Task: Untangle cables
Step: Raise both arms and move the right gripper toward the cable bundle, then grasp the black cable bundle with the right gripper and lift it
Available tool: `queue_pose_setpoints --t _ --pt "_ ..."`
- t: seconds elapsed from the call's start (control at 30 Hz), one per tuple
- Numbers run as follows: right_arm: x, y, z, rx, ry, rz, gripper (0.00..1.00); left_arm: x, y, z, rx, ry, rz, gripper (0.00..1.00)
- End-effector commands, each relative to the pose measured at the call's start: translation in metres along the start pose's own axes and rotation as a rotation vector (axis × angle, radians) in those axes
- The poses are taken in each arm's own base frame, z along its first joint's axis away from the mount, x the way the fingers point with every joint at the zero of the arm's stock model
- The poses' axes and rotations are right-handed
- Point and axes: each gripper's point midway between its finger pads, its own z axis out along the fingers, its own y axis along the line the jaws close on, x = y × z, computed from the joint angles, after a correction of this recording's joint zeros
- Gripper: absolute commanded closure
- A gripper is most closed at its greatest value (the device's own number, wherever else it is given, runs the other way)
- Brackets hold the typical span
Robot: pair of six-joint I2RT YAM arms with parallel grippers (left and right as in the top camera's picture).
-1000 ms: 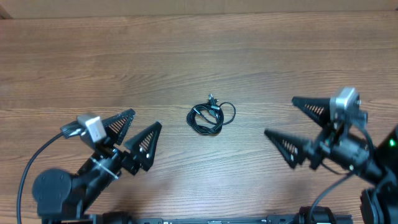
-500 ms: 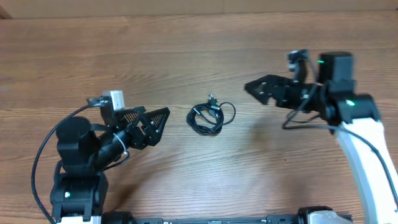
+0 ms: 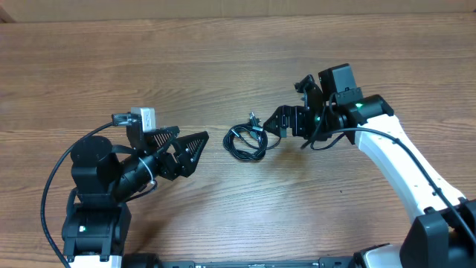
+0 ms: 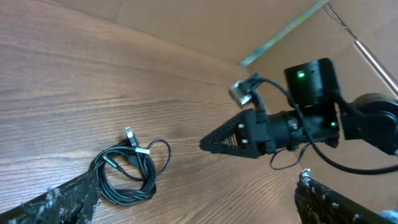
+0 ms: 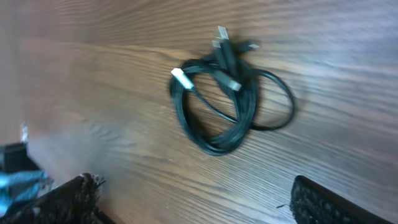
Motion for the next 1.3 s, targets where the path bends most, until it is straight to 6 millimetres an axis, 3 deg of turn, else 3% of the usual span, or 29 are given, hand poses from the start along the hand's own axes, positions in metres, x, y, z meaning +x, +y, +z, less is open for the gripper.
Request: queue_pose_setpoints --t 0.0,0.2,0.37,0.7,0.87,1.1,1.17,1.27 --pt "-0.004 -0.012 0.0 0.109 -0.038 0.139 0.03 -0.004 -0.011 -0.001 0.042 -0.002 0.036 0.0" --pt "0.008 -0.022 0.005 0.257 -0.064 0.336 0.02 -0.002 -0.019 -0.002 0.081 0.009 0.022 0.0" --pt "0.016 -0.012 0.013 0.302 -0.115 0.538 0.05 -0.001 -0.028 -0.003 0.135 0.025 -0.001 0.0" --pt "0.027 0.001 0.028 0.376 -0.225 0.714 0.17 0.002 -0.035 -0.004 0.174 0.047 -0.021 0.0" --pt "0.04 -0.004 0.056 0.423 -0.189 0.793 0.17 0.003 -0.038 -0.005 0.189 0.053 -0.021 0.0" --pt "0.057 -0.003 0.105 0.431 -0.081 0.776 0.2 0.002 -0.04 -0.005 0.2 0.052 -0.014 0.0" --pt "0.059 -0.003 0.113 0.433 -0.075 0.769 0.25 0.002 -0.04 -0.005 0.2 0.051 -0.012 0.0" --pt "0.059 -0.005 0.119 0.435 -0.074 0.767 0.26 0.002 -0.04 -0.005 0.2 0.05 -0.012 0.0"
